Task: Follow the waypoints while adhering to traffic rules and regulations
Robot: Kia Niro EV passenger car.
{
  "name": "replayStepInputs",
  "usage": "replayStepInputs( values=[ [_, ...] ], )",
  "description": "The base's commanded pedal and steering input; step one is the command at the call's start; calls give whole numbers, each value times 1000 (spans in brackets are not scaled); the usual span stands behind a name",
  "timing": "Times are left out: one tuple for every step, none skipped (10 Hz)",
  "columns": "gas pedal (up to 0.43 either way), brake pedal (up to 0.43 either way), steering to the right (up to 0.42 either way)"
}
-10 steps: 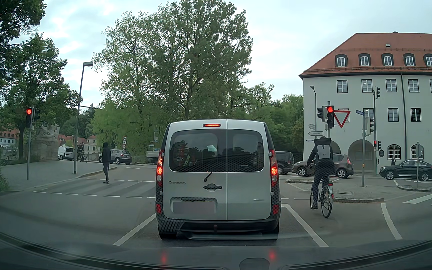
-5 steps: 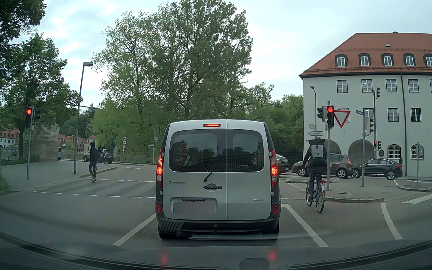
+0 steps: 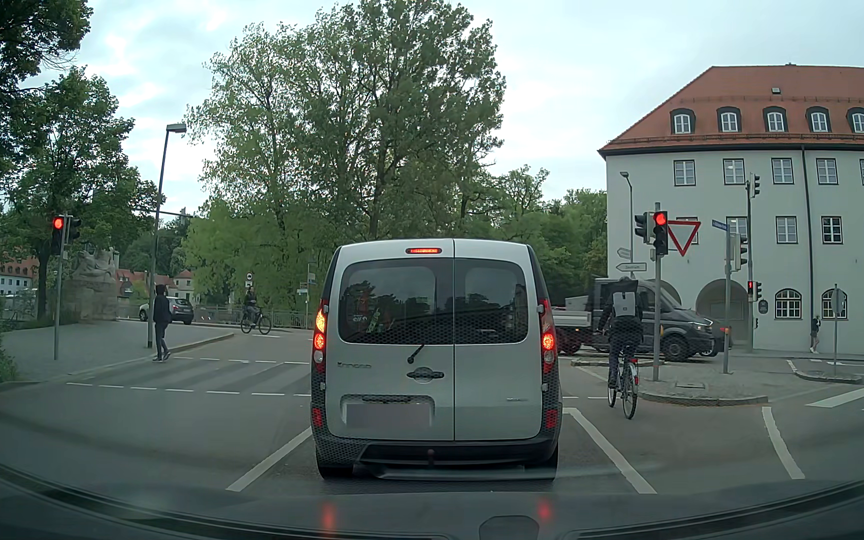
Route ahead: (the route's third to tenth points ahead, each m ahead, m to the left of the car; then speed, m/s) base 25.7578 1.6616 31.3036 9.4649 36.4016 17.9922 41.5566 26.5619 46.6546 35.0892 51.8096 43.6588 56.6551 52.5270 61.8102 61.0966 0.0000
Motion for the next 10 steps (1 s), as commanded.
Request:
replayStepInputs(
  values=[
    [0,250,-5],
    [0,244,-5],
    [0,244,-5],
    [0,244,-5],
    [0,244,-5],
    [0,244,-5],
    [0,244,-5],
    [0,244,-5],
    [0,244,-5],
    [0,244,-5]
  ],
)
